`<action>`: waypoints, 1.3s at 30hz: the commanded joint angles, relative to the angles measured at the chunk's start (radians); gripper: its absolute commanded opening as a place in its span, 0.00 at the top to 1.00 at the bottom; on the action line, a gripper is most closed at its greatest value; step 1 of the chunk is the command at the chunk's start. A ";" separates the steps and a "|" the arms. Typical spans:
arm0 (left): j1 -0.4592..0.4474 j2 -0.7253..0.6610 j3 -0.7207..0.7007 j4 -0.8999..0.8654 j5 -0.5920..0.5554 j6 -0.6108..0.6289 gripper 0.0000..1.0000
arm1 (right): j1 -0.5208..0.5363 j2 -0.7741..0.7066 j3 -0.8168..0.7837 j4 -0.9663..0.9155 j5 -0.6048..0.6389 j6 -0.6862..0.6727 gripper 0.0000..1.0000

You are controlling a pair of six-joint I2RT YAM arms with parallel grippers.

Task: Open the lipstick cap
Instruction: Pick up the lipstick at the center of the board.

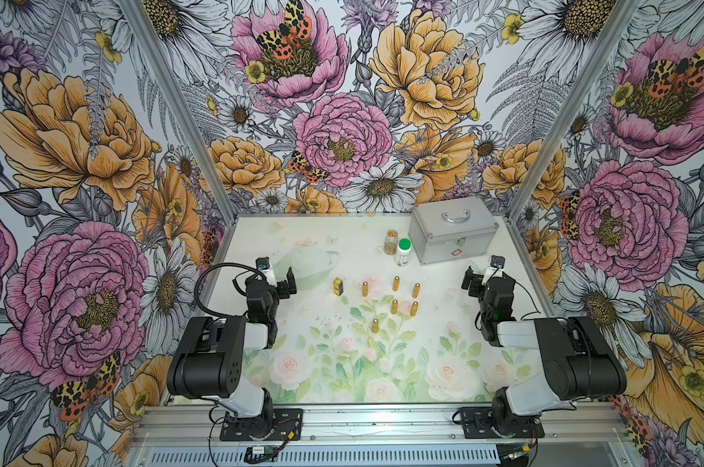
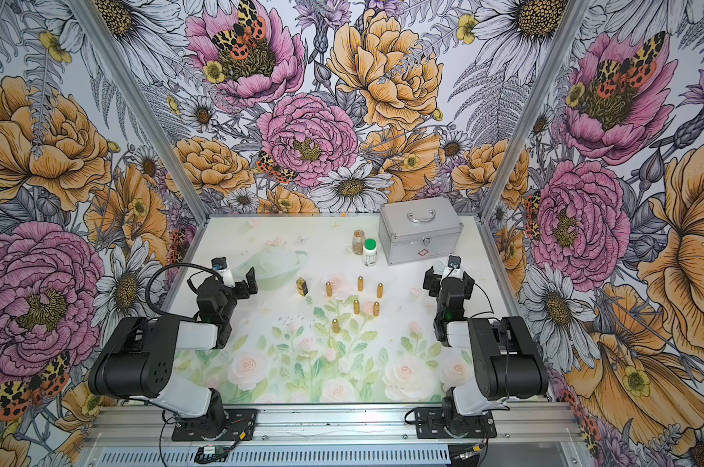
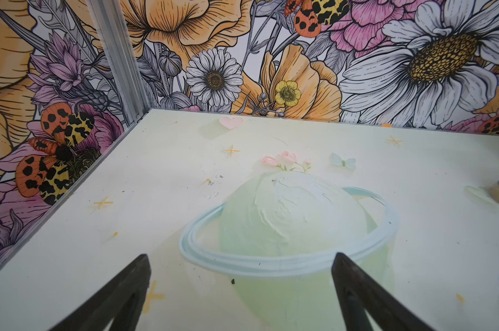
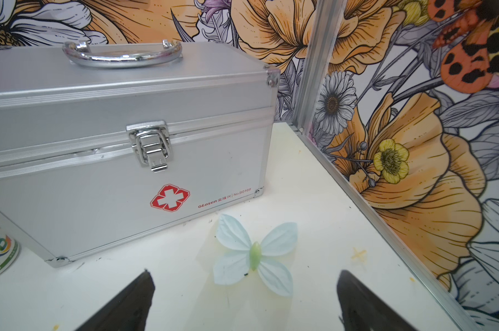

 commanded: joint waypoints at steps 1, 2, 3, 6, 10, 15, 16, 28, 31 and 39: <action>-0.018 -0.018 0.011 0.005 -0.033 0.033 0.01 | 0.000 0.006 0.001 0.016 -0.003 -0.005 0.00; -0.021 -0.020 0.008 0.006 -0.033 0.038 0.01 | 0.000 0.006 0.001 0.015 -0.004 -0.005 0.00; -0.021 -0.022 0.004 0.013 -0.034 0.039 0.01 | 0.000 0.006 0.000 0.015 -0.003 -0.005 0.00; -0.023 -0.027 0.000 0.018 -0.023 0.045 0.01 | 0.000 0.005 0.002 0.014 -0.005 -0.005 0.00; -0.029 -0.071 -0.019 0.016 -0.016 0.053 0.01 | -0.001 0.001 -0.003 0.019 -0.019 -0.008 0.00; -0.046 -0.215 -0.048 -0.043 -0.088 0.049 0.01 | -0.003 -0.147 0.057 -0.212 -0.035 -0.013 0.00; -0.045 -0.261 -0.044 -0.080 -0.092 0.047 0.01 | -0.003 -0.182 0.069 -0.253 -0.037 -0.012 0.00; 0.058 -0.640 0.217 -0.791 -0.070 -0.384 0.01 | -0.009 -0.401 0.370 -0.961 -0.029 0.341 0.00; 0.086 -0.673 0.201 -0.794 -0.003 -0.473 0.01 | -0.018 -0.400 0.369 -0.989 -0.076 0.381 0.00; 0.021 -0.730 0.250 -0.976 0.029 -0.456 0.01 | -0.005 -0.371 0.458 -1.148 -0.130 0.417 0.00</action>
